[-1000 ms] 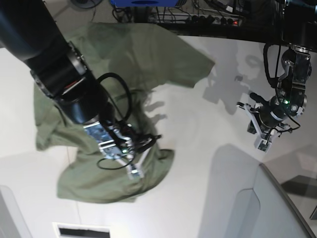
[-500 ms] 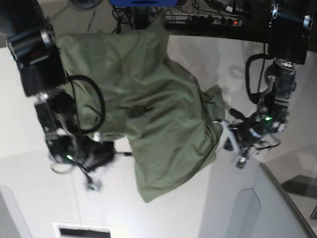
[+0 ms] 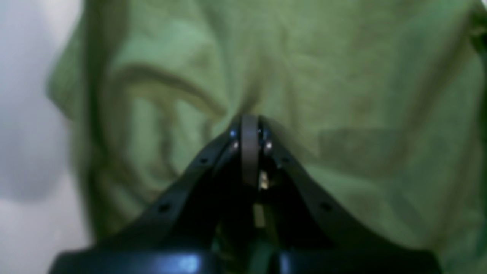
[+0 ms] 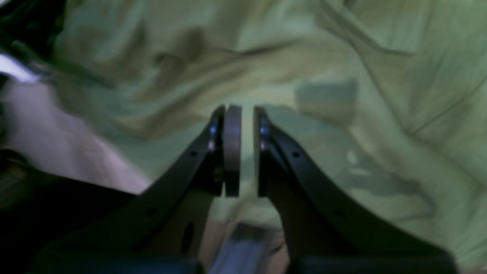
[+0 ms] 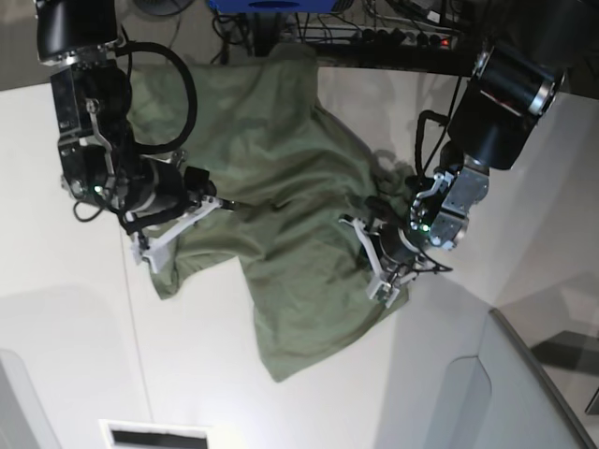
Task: Layout the t-shirt on the table in an organized manner, then fold the t-shirt properly
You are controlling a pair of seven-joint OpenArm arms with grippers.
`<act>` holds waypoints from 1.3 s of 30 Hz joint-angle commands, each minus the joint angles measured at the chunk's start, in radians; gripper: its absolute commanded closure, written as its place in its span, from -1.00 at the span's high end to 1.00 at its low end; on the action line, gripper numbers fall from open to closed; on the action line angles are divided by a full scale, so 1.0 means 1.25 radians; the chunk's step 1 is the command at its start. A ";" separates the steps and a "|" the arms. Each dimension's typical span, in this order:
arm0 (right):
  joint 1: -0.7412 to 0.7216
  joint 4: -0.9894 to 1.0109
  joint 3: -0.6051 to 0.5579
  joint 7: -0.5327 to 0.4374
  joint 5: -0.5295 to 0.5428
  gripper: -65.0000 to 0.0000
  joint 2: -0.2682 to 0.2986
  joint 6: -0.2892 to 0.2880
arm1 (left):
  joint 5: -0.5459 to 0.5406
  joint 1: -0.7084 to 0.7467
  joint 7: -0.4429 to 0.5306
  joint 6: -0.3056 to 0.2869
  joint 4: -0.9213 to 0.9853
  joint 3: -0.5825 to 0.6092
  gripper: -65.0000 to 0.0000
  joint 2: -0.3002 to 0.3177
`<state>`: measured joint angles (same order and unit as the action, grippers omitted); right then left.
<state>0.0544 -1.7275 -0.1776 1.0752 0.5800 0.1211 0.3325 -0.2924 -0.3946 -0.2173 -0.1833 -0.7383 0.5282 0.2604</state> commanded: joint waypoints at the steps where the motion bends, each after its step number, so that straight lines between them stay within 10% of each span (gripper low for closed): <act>1: 0.012 -0.031 0.026 0.000 0.004 -0.83 0.012 0.022 | 0.018 0.000 -0.029 0.023 0.016 -0.002 -1.00 0.013; 10: 0.130 0.063 0.193 -0.027 -0.002 -0.83 0.018 0.032 | 0.018 0.022 -0.028 0.025 0.011 -0.002 -1.00 0.059; 20: -0.015 0.390 0.188 -0.177 -0.004 -0.83 0.060 -0.022 | 0.016 0.028 -0.027 0.026 0.011 -0.003 -1.00 0.104; 39: -0.449 0.914 -0.098 -0.430 -0.004 -0.83 0.101 -0.069 | 0.018 0.060 -0.026 0.026 0.009 -0.244 -1.00 0.164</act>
<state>-0.4999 -0.5961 -0.3031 0.5434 0.6205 0.2287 0.2005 -0.2913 -0.3046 -0.2256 -0.1833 -0.7238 0.2314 0.4381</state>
